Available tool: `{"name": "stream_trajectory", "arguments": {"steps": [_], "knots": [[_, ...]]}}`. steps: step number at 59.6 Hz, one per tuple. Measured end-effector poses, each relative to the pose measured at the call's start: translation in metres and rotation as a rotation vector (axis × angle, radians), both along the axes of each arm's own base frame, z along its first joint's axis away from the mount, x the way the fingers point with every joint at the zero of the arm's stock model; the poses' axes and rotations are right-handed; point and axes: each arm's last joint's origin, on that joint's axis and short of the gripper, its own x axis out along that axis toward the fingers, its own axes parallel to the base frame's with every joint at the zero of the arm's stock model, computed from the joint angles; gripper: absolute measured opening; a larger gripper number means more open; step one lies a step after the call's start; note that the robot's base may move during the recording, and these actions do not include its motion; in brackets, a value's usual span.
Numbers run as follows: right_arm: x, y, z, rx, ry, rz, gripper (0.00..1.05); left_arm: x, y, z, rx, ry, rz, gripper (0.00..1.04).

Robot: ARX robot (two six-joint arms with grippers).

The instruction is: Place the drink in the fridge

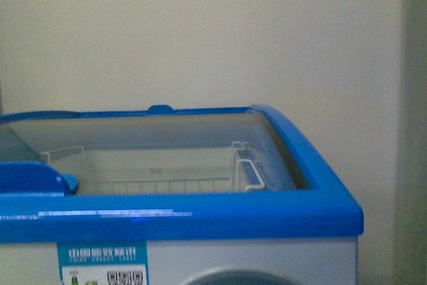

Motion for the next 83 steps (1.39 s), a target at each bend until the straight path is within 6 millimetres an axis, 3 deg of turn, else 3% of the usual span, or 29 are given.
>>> {"name": "stream_trajectory", "arguments": {"steps": [39,46,53,64,83], "knots": [[0.000,0.000,0.000,0.000,-0.002,0.000,0.39,0.000,0.000,0.000,0.000,0.000,-0.001,0.97],[0.000,0.000,0.000,0.000,-0.002,0.000,0.39,0.008,0.004,0.000,-0.173,0.226,-0.148,0.97],[0.000,0.000,0.000,0.000,-0.002,0.001,0.39,0.024,0.012,0.011,-0.189,0.239,-0.192,0.97],[0.000,0.000,0.000,0.000,-0.002,0.001,0.39,0.064,0.021,0.034,0.101,0.155,-0.277,0.97],[0.000,0.000,0.000,0.000,-0.002,0.001,0.39,0.108,0.021,0.033,0.646,0.126,-0.533,0.97]]}}
